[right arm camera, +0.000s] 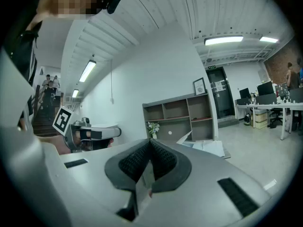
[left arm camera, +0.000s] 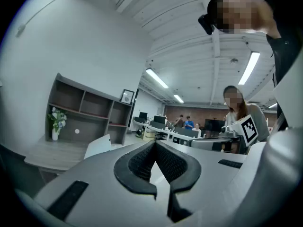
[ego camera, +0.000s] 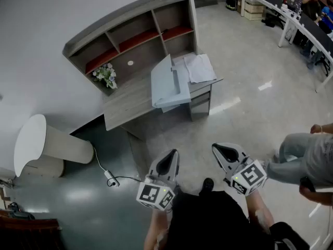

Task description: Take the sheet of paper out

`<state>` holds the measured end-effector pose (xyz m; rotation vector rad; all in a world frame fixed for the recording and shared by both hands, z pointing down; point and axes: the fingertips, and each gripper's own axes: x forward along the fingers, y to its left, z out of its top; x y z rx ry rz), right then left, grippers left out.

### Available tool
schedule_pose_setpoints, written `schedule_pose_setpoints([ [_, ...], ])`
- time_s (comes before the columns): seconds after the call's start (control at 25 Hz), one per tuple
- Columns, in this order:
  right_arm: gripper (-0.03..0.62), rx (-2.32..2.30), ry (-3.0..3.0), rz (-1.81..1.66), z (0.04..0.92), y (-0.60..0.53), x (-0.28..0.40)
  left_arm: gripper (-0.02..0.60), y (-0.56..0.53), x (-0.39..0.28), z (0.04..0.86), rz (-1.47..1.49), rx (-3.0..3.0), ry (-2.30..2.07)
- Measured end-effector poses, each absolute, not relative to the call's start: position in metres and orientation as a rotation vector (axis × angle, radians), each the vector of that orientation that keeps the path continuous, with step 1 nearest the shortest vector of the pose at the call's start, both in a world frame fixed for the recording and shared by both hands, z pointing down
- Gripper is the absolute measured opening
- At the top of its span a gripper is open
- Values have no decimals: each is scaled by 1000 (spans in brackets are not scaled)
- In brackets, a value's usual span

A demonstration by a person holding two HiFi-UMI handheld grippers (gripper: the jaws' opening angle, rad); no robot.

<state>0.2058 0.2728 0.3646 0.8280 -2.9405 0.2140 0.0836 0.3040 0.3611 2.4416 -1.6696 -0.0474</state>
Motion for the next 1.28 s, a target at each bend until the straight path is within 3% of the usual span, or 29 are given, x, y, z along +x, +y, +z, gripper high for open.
schedule_pose_setpoints([
  [0.72,12,803,-2967,321,369,266,215,12,306,92,376,22,2398,-1694],
  [1.28,12,884,-2933,274,372,230,179,12,251,60,383,51,2444,-1617],
])
